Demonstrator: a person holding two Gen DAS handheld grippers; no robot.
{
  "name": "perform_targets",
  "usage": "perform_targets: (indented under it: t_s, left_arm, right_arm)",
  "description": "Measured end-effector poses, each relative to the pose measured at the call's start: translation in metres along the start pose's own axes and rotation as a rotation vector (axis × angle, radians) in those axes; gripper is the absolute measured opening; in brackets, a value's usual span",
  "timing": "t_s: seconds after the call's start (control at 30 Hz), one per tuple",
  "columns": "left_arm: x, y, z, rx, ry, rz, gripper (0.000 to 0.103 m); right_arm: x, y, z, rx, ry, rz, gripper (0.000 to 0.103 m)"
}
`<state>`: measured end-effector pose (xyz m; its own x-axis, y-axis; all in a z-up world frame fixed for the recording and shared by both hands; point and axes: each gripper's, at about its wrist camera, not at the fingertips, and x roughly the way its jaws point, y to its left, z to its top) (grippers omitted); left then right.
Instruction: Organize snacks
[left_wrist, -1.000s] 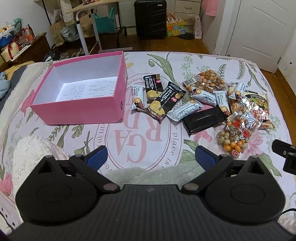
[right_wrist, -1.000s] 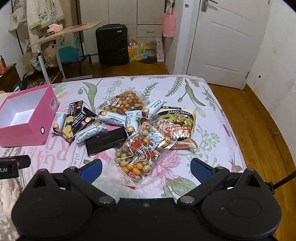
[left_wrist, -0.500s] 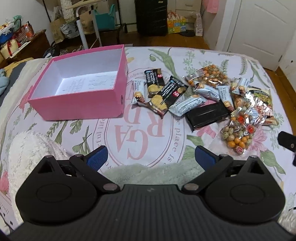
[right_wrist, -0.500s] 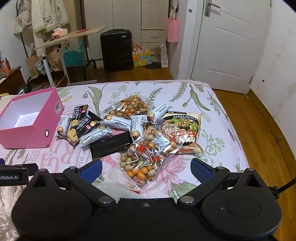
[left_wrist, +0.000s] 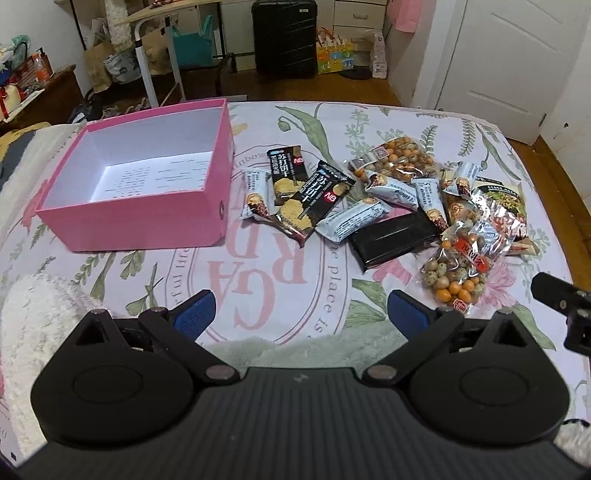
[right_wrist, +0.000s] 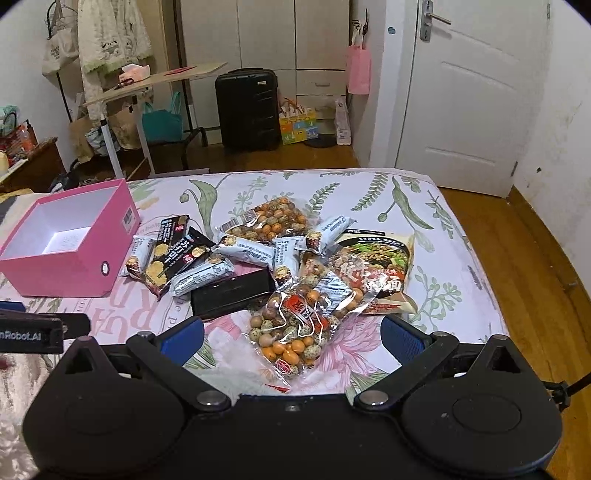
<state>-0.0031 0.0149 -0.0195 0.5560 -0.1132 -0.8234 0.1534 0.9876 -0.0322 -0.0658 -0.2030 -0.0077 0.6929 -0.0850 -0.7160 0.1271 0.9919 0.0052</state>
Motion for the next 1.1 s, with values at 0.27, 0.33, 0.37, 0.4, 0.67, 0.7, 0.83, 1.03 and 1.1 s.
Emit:
perform_targets:
  t_s: [0.27,0.33,0.37,0.4,0.67,0.7,0.83,1.03,1.1]
  left_arm:
    - [0.043,-0.016,0.011,0.047,-0.019,-0.123,0.100]
    - [0.060,-0.026,0.012,0.087,-0.018,-0.181,0.100]
    - [0.069,-0.032,0.012,0.113,-0.013,-0.205,0.099]
    - [0.079,-0.039,0.012,0.144,-0.005,-0.227,0.097]
    - [0.143,-0.092,0.017,0.362,0.021,-0.418,0.080]
    - [0.152,-0.098,0.017,0.384,0.038,-0.434,0.080]
    - [0.178,-0.109,0.014,0.403,0.125,-0.494,0.079]
    - [0.184,-0.119,0.007,0.459,0.075,-0.611,0.079]
    - [0.190,-0.125,0.005,0.492,0.080,-0.622,0.079]
  right_arm:
    - [0.040,-0.041,-0.004,0.107,-0.060,0.112,0.103]
    - [0.058,-0.048,-0.004,0.085,-0.027,0.073,0.102]
    - [0.067,-0.052,-0.005,0.080,-0.008,0.069,0.102]
    - [0.077,-0.057,-0.006,0.087,0.017,0.086,0.100]
    - [0.140,-0.091,-0.030,0.346,0.184,0.259,0.087]
    - [0.144,-0.093,-0.033,0.373,0.193,0.280,0.085]
    - [0.158,-0.094,-0.040,0.446,0.239,0.339,0.079]
    - [0.177,-0.085,-0.046,0.493,0.269,0.357,0.076]
    - [0.178,-0.081,-0.046,0.493,0.265,0.344,0.067]
